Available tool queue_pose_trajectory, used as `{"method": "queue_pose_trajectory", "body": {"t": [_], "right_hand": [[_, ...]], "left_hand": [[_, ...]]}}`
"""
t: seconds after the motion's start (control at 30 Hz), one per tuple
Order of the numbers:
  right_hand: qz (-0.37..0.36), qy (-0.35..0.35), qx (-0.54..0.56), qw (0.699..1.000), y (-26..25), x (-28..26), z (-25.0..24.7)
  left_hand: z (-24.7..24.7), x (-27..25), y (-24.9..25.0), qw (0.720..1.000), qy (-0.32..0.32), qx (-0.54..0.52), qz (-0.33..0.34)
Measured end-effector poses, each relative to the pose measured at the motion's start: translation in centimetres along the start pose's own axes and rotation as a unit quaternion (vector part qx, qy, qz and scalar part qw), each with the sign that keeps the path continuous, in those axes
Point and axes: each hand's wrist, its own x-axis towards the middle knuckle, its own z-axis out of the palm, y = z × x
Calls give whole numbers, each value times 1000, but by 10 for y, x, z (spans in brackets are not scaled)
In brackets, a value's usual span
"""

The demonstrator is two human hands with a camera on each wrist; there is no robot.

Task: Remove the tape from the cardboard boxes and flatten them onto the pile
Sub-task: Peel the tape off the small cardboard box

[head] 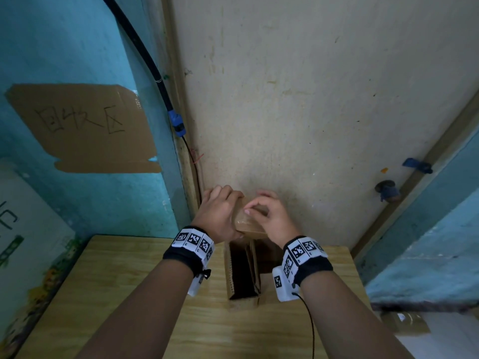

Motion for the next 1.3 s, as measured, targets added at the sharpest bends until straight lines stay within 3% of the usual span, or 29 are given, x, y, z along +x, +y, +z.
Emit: {"method": "queue_pose_trajectory", "body": {"t": [0.23,0.37,0.43,0.57,0.7,0.83,0.9,1.07,1.13,1.23,1.3], "right_hand": [[21,-19,-45,999,0,1,6],[73,23,23,997,1,4,2],[119,66,110,985,3,6,1],[196,130,396,888,-1,12,1],[210,131,467,849,2,10,2],[223,129,571,779,0,6,-1],[222,126,585,770,-2,5,-2],[247,113,541,796,7,8,-1],[231,96,487,837,5,8,-1],[175,56,335,924,2,8,2],[155,36,281,946,1,8,1]], "left_hand": [[1,-1,-4,1000,2,11,2],[0,-6,-14,1000,6,-21,-18],[-1,-8,-18,999,6,-37,-32],[-2,-14,-27,993,24,-86,-76],[-5,-15,-32,994,35,-78,-68],[-7,-22,-40,990,44,-105,-88],[-7,-25,-44,986,47,-133,-94],[-6,-29,-45,989,37,-123,-76],[-5,-30,-42,992,34,-106,-57],[-4,-30,-39,996,27,-83,-28],[-2,-31,-40,995,29,-87,-22]]}}
